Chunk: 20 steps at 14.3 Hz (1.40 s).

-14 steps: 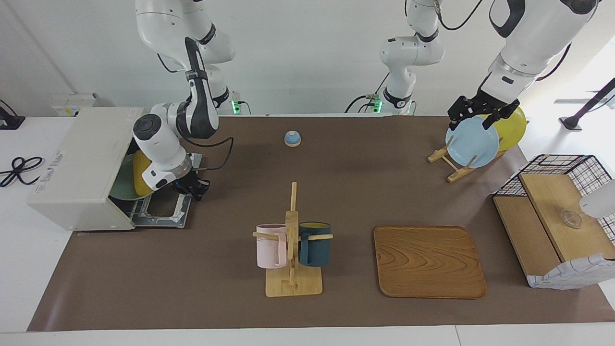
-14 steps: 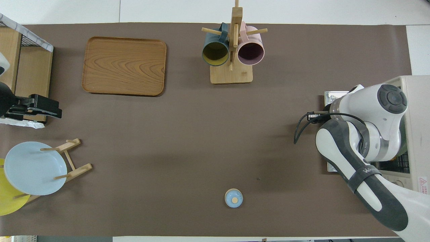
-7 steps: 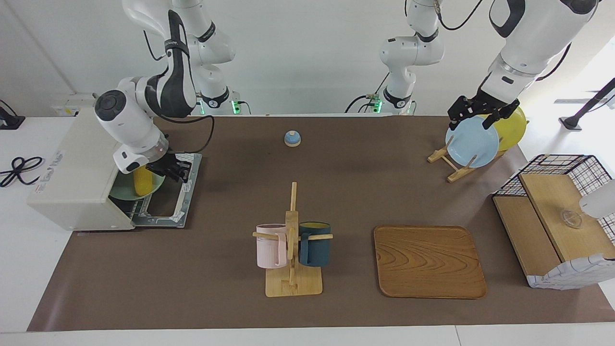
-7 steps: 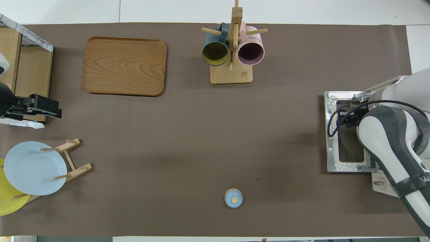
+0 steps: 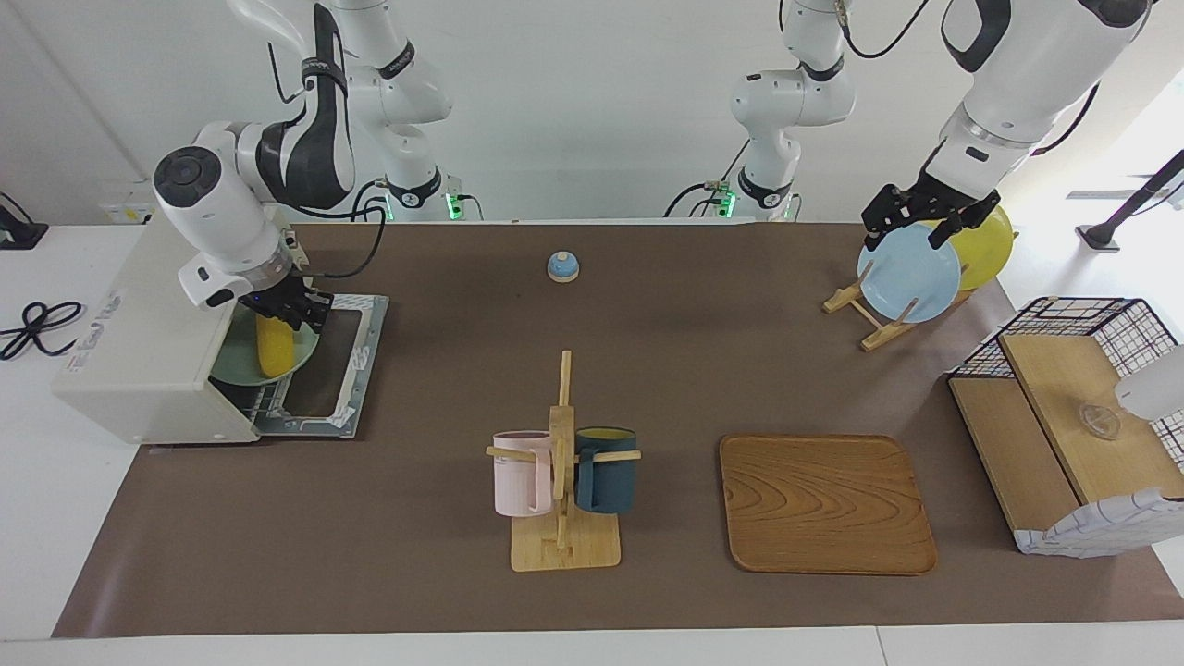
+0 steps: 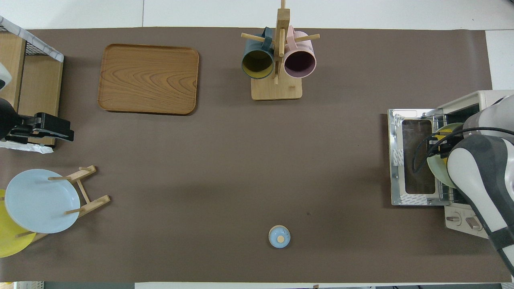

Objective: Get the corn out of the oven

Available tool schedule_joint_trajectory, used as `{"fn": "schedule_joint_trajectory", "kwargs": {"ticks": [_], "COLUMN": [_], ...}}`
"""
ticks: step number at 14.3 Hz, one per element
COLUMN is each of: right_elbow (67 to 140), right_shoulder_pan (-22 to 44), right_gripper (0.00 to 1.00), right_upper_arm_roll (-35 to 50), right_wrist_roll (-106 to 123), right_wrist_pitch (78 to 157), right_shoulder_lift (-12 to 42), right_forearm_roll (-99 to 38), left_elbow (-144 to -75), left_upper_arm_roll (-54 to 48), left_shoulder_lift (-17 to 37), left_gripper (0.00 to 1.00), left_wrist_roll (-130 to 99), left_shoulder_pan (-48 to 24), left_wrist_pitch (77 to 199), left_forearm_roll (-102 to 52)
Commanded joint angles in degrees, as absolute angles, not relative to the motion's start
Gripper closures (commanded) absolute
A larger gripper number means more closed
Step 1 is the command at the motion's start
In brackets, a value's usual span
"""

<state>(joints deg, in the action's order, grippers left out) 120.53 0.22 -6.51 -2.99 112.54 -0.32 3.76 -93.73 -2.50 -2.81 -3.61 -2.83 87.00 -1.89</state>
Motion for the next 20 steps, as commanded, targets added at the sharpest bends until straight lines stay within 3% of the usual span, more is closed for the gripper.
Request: {"fn": "schedule_joint_trajectory", "kwargs": {"ticks": [1,10,20], "right_elbow": [125.75,129.55,127.18], "right_shoulder_pan": [-0.96,-2.02,-1.76], "right_gripper": [0.66,0.66,0.66], "right_upper_arm_roll": [-5.98,-5.89,-5.54], "right_wrist_roll": [0.32,2.02,2.55], "right_wrist_pitch": [119.15,123.22,120.33], "right_shoulder_lift": [-2.54,-2.81,-2.29], "right_forearm_roll": [5.01,4.48,4.48], "left_elbow": [-94.75,-94.66,-94.66], "left_upper_arm_roll": [-1.93,-2.02,-1.93], "left_shoulder_lift": [-3.69,-3.69,-3.69], "left_gripper": [0.0,0.0,0.0], "left_wrist_roll": [-3.87,-3.87,-3.96], "left_shoulder_pan": [-3.6,-3.6,-3.6], "left_wrist_pitch": [87.63,87.63,87.89], "left_forearm_roll": [-2.46,-2.46,-2.46]}}
